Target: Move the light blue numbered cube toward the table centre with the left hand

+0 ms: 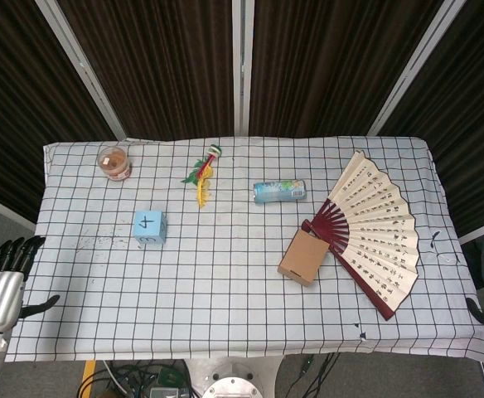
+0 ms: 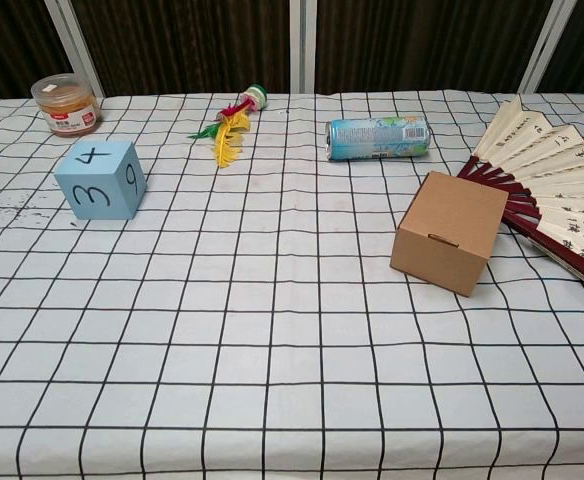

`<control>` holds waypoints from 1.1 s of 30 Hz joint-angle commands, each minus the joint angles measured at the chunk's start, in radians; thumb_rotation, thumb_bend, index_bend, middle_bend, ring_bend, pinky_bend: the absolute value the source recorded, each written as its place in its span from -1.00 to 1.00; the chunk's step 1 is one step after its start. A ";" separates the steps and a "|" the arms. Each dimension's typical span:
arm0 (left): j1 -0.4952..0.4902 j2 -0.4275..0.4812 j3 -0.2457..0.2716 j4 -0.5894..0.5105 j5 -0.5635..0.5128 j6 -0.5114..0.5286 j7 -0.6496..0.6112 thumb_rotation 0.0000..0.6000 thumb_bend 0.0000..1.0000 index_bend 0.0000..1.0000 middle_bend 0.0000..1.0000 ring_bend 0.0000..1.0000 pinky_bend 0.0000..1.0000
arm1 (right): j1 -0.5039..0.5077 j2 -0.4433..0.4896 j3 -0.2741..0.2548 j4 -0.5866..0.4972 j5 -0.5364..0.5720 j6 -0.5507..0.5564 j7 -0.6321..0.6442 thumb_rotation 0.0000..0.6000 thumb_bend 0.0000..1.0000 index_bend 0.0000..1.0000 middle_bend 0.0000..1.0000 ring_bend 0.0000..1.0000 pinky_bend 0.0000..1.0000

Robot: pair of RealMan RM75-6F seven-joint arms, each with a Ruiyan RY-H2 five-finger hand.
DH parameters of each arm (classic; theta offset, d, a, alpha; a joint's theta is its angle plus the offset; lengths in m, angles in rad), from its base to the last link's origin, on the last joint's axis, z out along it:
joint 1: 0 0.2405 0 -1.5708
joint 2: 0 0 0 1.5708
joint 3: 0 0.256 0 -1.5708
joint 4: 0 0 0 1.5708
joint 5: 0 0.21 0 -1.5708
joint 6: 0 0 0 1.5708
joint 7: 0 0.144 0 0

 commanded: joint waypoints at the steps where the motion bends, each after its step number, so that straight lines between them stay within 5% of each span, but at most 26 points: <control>1: -0.003 0.001 -0.003 0.000 -0.005 -0.004 -0.003 1.00 -1.00 -0.85 -0.85 -0.91 -0.90 | -0.001 0.001 -0.001 0.000 -0.001 0.000 0.000 1.00 -0.70 -1.00 -1.00 -1.00 -1.00; 10: -0.036 0.029 -0.020 -0.027 -0.011 -0.043 0.004 1.00 -1.00 -0.85 -0.85 -0.91 -0.87 | 0.000 0.003 0.003 -0.003 0.007 -0.003 0.002 1.00 -0.70 -1.00 -1.00 -1.00 -1.00; 14: -0.085 0.046 -0.043 -0.045 -0.027 -0.108 -0.010 1.00 -1.00 -0.85 -0.79 -0.83 -0.59 | 0.002 0.008 -0.001 -0.004 0.003 -0.007 -0.010 1.00 -0.70 -1.00 -1.00 -1.00 -1.00; 16: -0.117 0.051 -0.067 -0.054 -0.052 -0.143 -0.018 1.00 -0.94 -0.85 -0.61 -0.63 -0.35 | -0.001 0.010 0.001 -0.002 0.002 0.001 -0.014 1.00 -0.70 -1.00 -1.00 -1.00 -1.00; 21: -0.204 0.065 -0.115 -0.095 -0.154 -0.273 0.012 1.00 -0.32 -0.81 0.56 0.61 0.64 | -0.002 0.018 0.007 -0.007 0.013 0.003 -0.013 1.00 -0.70 -1.00 -1.00 -1.00 -1.00; 27: -0.363 0.097 -0.137 -0.114 -0.406 -0.574 0.123 1.00 -0.01 -0.73 0.76 0.80 0.85 | 0.006 0.013 0.004 -0.008 0.014 -0.014 -0.024 1.00 -0.70 -1.00 -1.00 -1.00 -1.00; 33: -0.519 0.118 -0.166 -0.069 -0.640 -0.861 0.051 1.00 0.27 -0.73 0.86 0.88 0.91 | 0.012 0.006 0.004 -0.007 0.024 -0.030 -0.034 1.00 -0.69 -1.00 -1.00 -1.00 -1.00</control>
